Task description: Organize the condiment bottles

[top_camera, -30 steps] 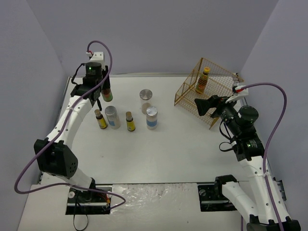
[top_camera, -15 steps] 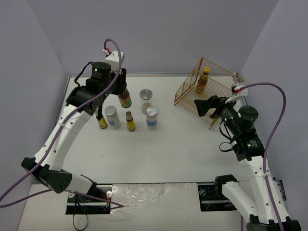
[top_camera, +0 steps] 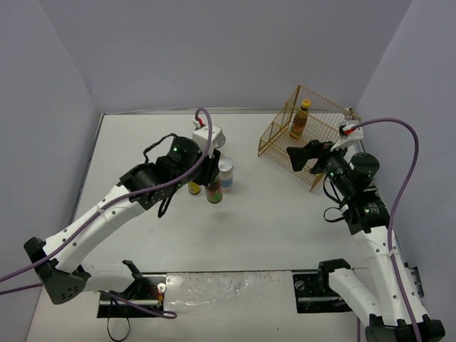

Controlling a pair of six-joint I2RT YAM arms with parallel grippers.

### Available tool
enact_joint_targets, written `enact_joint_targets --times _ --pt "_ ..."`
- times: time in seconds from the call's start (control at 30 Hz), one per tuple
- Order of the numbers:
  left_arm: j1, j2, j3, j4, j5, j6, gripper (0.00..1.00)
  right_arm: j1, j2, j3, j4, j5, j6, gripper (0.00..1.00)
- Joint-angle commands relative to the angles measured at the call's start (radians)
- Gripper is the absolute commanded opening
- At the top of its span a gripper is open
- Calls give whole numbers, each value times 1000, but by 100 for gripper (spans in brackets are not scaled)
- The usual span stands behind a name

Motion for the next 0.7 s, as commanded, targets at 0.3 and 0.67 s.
enact_joint_targets --times 0.3,0.67 --pt "-186 91 -214 557 -150 -60 0 9 28 4 70 -28 -30 100" --pt "-190 170 -321 713 -152 -45 14 11 -4 -60 62 -23 -41 100"
